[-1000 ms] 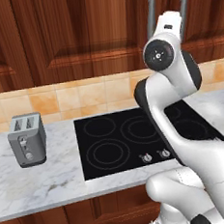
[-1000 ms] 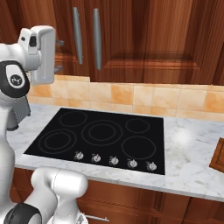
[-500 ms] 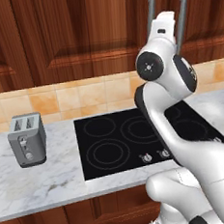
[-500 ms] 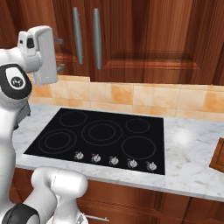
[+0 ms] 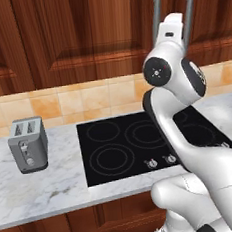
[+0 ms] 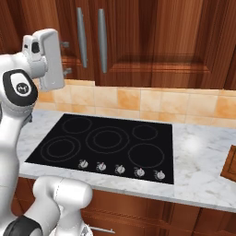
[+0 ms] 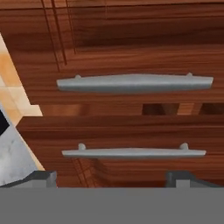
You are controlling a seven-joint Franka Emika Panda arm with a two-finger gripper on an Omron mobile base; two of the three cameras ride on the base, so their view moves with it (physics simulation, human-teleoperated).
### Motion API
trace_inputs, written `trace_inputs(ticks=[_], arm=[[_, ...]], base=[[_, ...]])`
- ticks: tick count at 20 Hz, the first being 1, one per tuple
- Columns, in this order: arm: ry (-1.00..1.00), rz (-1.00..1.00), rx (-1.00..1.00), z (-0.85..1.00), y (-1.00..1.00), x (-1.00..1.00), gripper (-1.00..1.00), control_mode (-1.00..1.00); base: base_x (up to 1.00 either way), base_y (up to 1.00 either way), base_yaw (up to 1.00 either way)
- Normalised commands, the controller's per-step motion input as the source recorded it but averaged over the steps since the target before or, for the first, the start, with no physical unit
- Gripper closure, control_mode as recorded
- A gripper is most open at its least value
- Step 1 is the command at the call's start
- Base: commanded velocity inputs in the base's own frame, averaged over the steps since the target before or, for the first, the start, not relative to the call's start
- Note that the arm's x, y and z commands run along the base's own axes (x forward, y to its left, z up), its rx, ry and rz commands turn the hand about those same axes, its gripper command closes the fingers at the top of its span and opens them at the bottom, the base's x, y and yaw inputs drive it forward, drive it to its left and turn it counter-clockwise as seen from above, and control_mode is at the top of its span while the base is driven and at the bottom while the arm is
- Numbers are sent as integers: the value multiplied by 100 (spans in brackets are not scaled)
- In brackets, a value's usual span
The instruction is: Open the cabinet, retrieve the rolling pin, and place it next to the meat on the cutting board to prepare for tenderizing.
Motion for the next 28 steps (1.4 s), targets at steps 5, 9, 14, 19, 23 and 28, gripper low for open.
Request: trace_inputs(ticks=[5,9,14,19,23,28], arm=[[-1,0,0,0,-17,1,-100,-100],[-1,0,0,0,-8,15,-100,-100],[0,0,0,0,-3,30,-100,-100],[0,0,0,0,0,49,-100,-100],[0,0,0,0,0,41,-100,-100],[0,-1,0,0,0,38,-100,-100]], base=[[0,0,0],[0,0,0],[0,0,0],[0,0,0],[0,0,0],[0,0,0]])
